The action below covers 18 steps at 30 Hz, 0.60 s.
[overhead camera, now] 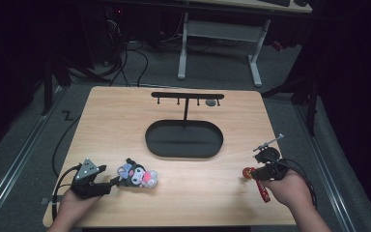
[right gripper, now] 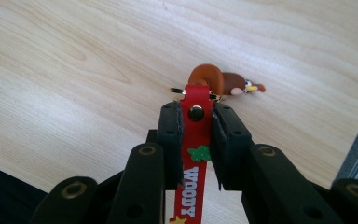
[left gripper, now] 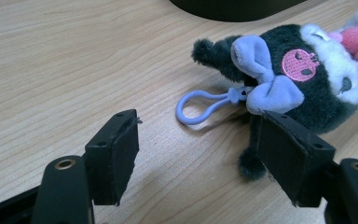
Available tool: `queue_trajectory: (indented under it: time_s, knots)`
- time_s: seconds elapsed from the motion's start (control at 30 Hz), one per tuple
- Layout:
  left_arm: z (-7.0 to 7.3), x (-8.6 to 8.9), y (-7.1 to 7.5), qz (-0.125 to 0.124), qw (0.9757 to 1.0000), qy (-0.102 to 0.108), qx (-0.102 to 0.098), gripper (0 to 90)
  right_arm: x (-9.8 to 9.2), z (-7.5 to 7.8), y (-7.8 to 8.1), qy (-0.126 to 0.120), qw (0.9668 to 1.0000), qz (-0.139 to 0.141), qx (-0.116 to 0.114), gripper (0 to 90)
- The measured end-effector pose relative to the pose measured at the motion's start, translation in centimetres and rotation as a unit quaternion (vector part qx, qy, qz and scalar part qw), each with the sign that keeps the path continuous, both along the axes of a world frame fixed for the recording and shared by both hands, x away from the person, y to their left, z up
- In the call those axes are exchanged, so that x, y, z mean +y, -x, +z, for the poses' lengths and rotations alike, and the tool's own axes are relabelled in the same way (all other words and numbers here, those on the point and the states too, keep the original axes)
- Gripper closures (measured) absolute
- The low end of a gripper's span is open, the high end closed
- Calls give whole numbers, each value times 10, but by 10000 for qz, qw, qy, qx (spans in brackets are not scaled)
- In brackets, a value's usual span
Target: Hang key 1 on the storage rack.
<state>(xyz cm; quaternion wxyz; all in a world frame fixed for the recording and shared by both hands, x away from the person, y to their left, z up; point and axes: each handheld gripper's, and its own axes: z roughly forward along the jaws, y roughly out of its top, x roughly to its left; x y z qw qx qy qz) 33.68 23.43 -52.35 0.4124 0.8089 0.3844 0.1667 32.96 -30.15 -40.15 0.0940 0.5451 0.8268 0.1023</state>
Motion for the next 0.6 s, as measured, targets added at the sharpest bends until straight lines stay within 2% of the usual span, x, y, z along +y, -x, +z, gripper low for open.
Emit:
queue_trajectory:
  time_s: [0.4,0.6]
  knots:
    - [0,0,0,-1,10000,24,-3,298,18,27,-8,153,9995,234,-155,751]
    - [1,1,0,-8,10000,16,-7,298,27,41,-15,136,9992,291,-225,750]
